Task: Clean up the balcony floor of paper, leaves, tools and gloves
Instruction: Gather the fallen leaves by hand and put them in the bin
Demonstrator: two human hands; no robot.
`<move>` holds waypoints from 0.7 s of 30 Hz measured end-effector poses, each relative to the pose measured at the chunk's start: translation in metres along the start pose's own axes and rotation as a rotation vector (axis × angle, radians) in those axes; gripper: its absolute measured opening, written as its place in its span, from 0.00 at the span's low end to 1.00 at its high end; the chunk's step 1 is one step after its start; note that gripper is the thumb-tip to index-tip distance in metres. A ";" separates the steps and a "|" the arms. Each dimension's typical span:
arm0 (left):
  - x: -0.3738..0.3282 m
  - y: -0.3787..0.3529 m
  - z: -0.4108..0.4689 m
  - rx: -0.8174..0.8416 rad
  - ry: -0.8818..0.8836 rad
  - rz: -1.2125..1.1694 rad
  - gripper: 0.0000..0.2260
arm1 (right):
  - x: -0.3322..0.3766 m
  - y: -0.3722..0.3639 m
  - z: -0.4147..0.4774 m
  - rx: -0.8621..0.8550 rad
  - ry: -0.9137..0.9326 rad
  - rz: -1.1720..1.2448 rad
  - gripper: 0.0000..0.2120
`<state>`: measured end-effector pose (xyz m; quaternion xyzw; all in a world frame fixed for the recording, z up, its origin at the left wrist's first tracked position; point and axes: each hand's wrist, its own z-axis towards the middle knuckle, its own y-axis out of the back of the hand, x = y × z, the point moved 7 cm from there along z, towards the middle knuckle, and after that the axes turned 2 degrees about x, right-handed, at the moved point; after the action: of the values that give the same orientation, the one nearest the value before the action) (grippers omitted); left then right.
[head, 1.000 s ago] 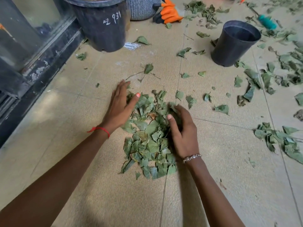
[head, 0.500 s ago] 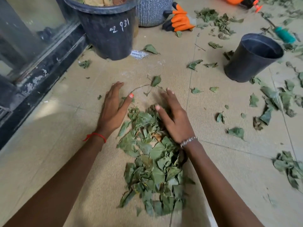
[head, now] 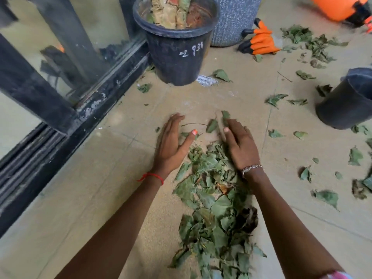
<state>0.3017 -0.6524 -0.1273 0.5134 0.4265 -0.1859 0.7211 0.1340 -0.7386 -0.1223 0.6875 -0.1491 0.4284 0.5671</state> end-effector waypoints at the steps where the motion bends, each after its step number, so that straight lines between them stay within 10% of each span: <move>1: 0.001 0.001 0.000 -0.007 0.012 -0.023 0.31 | -0.002 0.000 0.000 0.001 -0.006 -0.001 0.20; 9: 0.027 0.061 0.079 -0.140 0.081 0.142 0.22 | -0.015 -0.002 0.005 -0.013 -0.034 0.013 0.26; 21: 0.053 0.068 0.167 0.221 0.297 0.422 0.31 | -0.011 0.000 0.006 -0.011 -0.001 0.007 0.25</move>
<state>0.4506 -0.7660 -0.1119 0.6881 0.3882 0.0002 0.6130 0.1300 -0.7472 -0.1307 0.6840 -0.1540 0.4294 0.5693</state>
